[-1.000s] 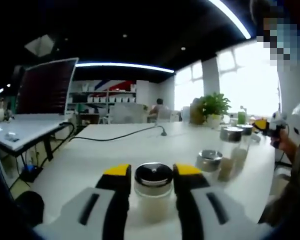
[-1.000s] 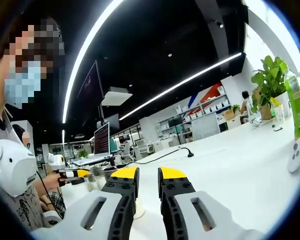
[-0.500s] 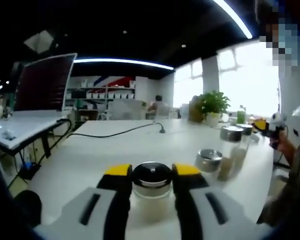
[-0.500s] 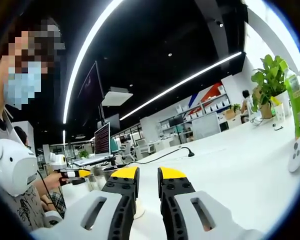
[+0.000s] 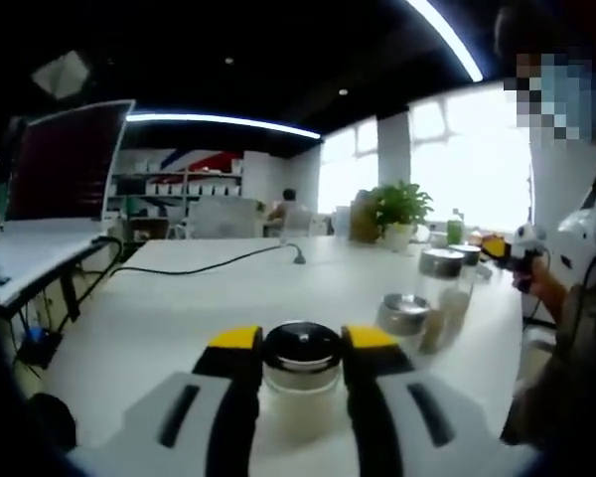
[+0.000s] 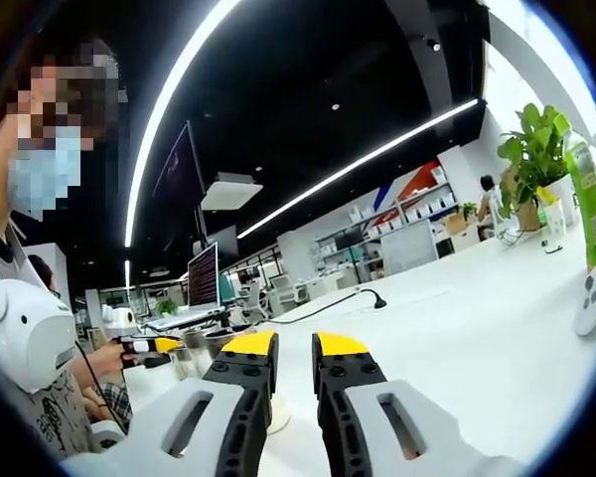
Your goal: Rotate the seasoning bottle until the label or dispensing opening points toward the visible target arrow and the bottle remains upright within the marked orientation range
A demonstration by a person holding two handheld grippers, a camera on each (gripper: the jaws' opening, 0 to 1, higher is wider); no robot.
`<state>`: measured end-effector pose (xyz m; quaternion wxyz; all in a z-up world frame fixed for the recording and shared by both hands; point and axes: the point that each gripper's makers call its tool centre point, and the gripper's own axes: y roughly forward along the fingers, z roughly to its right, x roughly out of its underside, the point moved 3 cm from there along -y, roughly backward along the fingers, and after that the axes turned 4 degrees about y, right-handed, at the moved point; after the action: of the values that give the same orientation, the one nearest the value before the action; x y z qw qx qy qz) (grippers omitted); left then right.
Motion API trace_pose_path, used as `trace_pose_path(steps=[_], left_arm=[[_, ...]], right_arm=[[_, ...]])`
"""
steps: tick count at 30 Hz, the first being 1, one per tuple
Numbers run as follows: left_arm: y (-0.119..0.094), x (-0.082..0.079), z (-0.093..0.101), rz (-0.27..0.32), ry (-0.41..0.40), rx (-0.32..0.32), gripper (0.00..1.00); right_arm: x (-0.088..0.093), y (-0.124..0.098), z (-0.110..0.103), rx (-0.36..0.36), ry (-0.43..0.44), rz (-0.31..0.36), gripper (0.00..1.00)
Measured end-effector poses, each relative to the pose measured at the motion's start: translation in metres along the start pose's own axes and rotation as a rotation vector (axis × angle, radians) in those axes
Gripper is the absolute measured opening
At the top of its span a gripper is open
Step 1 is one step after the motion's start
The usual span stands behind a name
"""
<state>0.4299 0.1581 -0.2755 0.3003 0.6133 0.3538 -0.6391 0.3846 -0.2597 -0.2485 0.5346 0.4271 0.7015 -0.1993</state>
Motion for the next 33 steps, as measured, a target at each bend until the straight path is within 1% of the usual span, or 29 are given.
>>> trace_pose_path(steps=[5, 7, 11, 13, 15, 18, 21, 23, 25, 28, 33], left_arm=[[0.0013, 0.0003, 0.0009, -0.007, 0.004, 0.060, 0.33], [0.0021, 0.0008, 0.0006, -0.005, -0.013, 0.074, 0.33], [0.0037, 0.0008, 0.0027, -0.015, -0.003, 0.105, 0.33], [0.0053, 0.0012, 0.0027, -0.008, -0.007, 0.125, 0.33], [0.0057, 0.0017, 0.0036, -0.005, -0.015, 0.133, 0.33], [0.0047, 0.0017, 0.0029, -0.002, -0.008, 0.145, 0.33], [0.0053, 0.0016, 0.0055, -0.002, 0.000, 0.180, 0.33], [0.0038, 0.0019, 0.0048, -0.022, 0.036, 0.209, 0.33], [0.0052, 0.0015, 0.0051, -0.032, 0.039, 0.231, 0.33], [0.0054, 0.0022, 0.0042, -0.028, 0.038, 0.264, 0.33], [0.0063, 0.0021, 0.0043, -0.013, 0.027, 0.293, 0.33]], right_arm=[[-0.0003, 0.0002, -0.0007, -0.001, -0.001, -0.001, 0.12], [0.0001, 0.0002, -0.0008, 0.000, 0.002, -0.001, 0.12], [0.0009, 0.0007, -0.0009, 0.002, 0.002, -0.005, 0.12], [0.0006, 0.0008, -0.0011, 0.000, 0.002, -0.005, 0.12], [0.0006, 0.0012, -0.0010, 0.000, 0.002, -0.005, 0.12], [0.0006, 0.0019, -0.0018, -0.002, 0.006, 0.000, 0.12], [0.0019, 0.0027, -0.0028, -0.007, 0.007, -0.004, 0.12], [0.0024, 0.0033, -0.0027, -0.007, 0.006, -0.006, 0.11], [0.0021, 0.0036, -0.0029, -0.008, 0.005, -0.007, 0.11], [0.0010, 0.0026, -0.0031, -0.005, 0.003, 0.000, 0.11], [0.0028, 0.0028, -0.0008, -0.002, 0.017, 0.000, 0.11]])
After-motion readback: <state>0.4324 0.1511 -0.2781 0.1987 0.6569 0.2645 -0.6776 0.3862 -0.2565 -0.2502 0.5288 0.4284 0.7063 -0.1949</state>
